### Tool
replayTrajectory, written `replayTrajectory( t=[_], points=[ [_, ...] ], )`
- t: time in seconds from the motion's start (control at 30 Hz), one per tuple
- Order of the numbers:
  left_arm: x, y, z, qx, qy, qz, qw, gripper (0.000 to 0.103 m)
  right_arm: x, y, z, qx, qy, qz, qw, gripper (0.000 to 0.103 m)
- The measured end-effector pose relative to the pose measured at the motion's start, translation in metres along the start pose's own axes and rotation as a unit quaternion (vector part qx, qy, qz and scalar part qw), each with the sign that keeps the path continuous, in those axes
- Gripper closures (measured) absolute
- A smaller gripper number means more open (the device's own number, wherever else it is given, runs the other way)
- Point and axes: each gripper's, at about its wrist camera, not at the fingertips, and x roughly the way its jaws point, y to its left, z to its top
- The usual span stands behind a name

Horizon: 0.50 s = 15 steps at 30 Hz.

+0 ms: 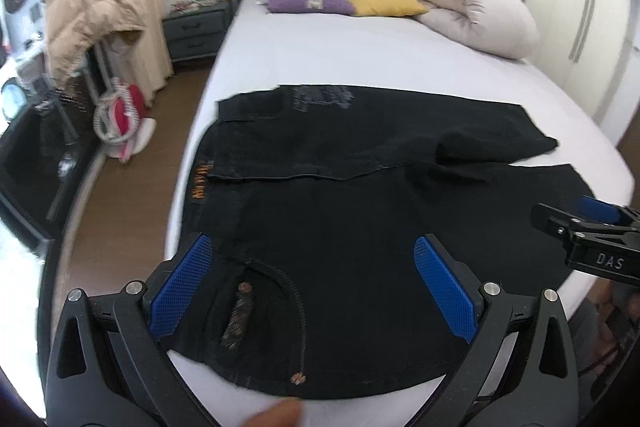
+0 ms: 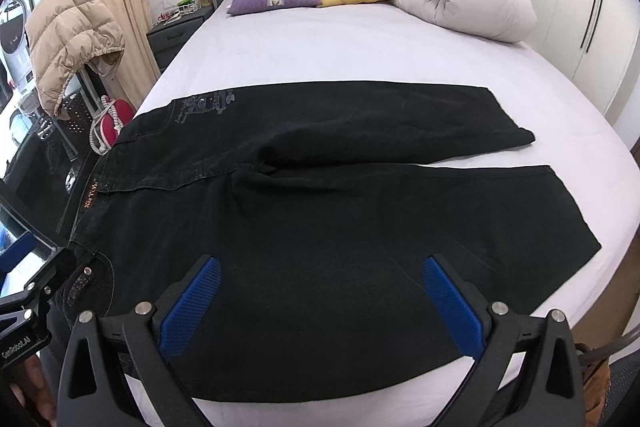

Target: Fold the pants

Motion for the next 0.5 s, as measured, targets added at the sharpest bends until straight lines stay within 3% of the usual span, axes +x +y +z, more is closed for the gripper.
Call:
replayTrajectory(
  t=[0.1,0.27,0.43,0.5],
  points=[
    [0.019,0.008,0.001,0.009,0.038,-0.008,0.9992,0.0,0.006,-0.004,0.003,-0.003,0.0,0.02,1.0,0.0],
    [0.047,0.017,0.012,0.031,0.056,-0.008,0.9979,0.0,0.022,-0.013,0.014,-0.019,0.006,0.065,0.998,0.0],
    [0.089,0.026,0.081,0.122,-0.005,0.031,0.9921,0.0,0.042,-0.027,0.035,-0.035,0.014,0.112,0.993,0.005],
    [0.113,0.036,0.116,0.151,-0.015,0.02,0.9882,0.0,0.049,-0.03,0.046,-0.063,0.014,0.127,0.99,0.018]
  ],
)
